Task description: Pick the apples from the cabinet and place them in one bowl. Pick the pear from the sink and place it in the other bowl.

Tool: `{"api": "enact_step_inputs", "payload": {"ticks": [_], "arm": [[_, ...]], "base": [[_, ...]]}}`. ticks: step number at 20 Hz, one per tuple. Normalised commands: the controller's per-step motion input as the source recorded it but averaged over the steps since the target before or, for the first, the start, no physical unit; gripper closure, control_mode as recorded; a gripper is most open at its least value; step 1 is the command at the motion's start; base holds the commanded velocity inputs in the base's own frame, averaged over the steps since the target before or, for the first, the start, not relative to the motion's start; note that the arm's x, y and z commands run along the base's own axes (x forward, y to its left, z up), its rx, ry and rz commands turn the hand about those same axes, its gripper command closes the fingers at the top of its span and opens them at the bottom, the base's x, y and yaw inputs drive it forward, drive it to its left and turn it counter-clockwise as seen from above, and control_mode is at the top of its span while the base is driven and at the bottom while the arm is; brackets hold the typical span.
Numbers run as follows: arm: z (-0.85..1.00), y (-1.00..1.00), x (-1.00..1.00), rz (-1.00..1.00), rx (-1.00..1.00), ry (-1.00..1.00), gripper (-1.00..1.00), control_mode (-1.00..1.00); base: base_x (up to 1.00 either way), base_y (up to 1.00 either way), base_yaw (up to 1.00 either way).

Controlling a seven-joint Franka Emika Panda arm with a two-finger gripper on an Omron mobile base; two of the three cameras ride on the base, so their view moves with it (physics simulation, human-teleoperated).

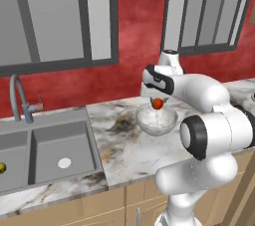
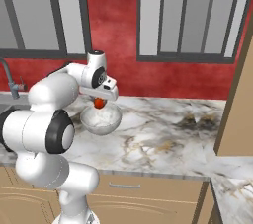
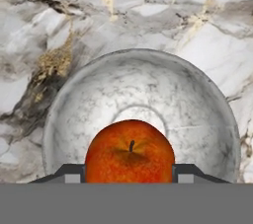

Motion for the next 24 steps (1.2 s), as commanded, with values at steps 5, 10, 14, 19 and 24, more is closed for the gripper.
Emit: {"api": "enact_step_inputs", "payload": {"ticks": [5,10,14,19,24], "arm": [[-0.02,-0.02,0.03,0.00,-0.01,-0.11,1.00,-1.00],[-0.11,0.00,0.03,0.00,-0.06,-0.15,1.00,-1.00],[-0.22,0.00,0.00,0.00,-0.09,-0.14,1.00,-1.00],[-0.05,0.00,0.08,0.00,-0.01,0.07,1.00,-1.00],[-0.11,0.00,0.10,0.00,0.00,0.11,1.00,-1.00]], "base": [[0.00,0.00,0.00],[0.00,0.00,0.00],[0.00,0.00,0.00],[0.00,0.00,0.00],[0.00,0.00,0.00]]}}
